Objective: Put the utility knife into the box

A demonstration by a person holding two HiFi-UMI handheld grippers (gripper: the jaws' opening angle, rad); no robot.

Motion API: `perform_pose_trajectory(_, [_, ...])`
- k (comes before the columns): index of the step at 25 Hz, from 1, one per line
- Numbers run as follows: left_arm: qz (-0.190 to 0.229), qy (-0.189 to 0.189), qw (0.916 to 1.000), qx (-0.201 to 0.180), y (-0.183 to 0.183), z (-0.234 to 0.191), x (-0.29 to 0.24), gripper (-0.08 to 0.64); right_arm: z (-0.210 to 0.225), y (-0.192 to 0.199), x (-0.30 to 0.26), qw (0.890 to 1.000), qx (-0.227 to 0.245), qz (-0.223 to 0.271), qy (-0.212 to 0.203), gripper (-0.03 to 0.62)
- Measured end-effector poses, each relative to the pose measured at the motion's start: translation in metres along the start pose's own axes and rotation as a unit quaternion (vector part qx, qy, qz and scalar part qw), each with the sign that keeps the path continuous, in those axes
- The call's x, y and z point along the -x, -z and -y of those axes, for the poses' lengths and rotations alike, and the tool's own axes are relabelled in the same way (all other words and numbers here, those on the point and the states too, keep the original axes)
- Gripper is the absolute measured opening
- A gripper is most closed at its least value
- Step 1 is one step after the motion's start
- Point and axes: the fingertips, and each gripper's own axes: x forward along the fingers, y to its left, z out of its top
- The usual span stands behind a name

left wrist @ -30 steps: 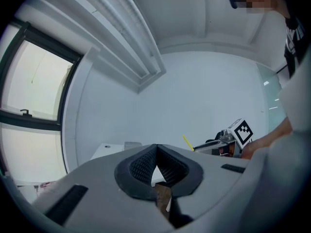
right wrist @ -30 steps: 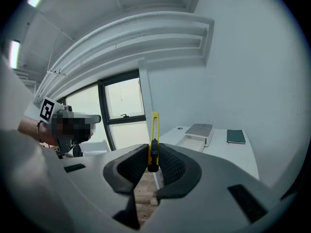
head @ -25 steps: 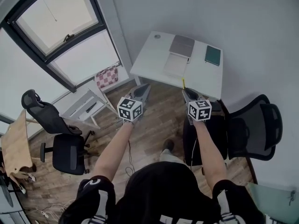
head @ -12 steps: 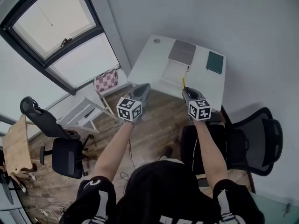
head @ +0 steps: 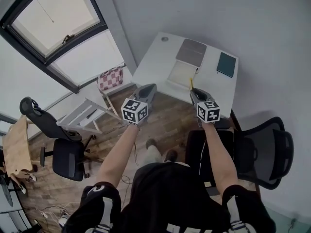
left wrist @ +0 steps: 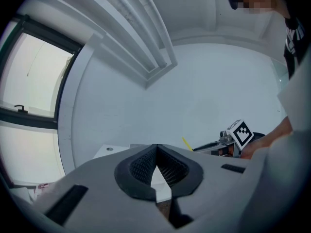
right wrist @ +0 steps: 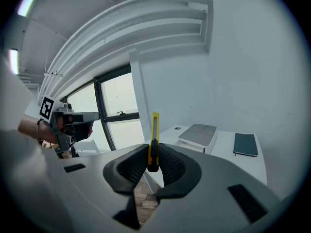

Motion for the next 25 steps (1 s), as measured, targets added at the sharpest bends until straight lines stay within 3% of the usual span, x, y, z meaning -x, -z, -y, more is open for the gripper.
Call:
perform_pose_trajectory(13, [-0.001,0.028,0.9995,0.012,-0.001,-0.039,-0.060,0.026,0.026,-0.005,-0.052,1.000,0.002,-0.022,0.011,0.081])
perform_pose_trajectory(25, [-0.027,0.067,0.9972,0.019,0.000,-0.090,-0.132,0.025,0.068,-0.015,-0.118,0.998,-0.020,-0.043,0.033,0.081])
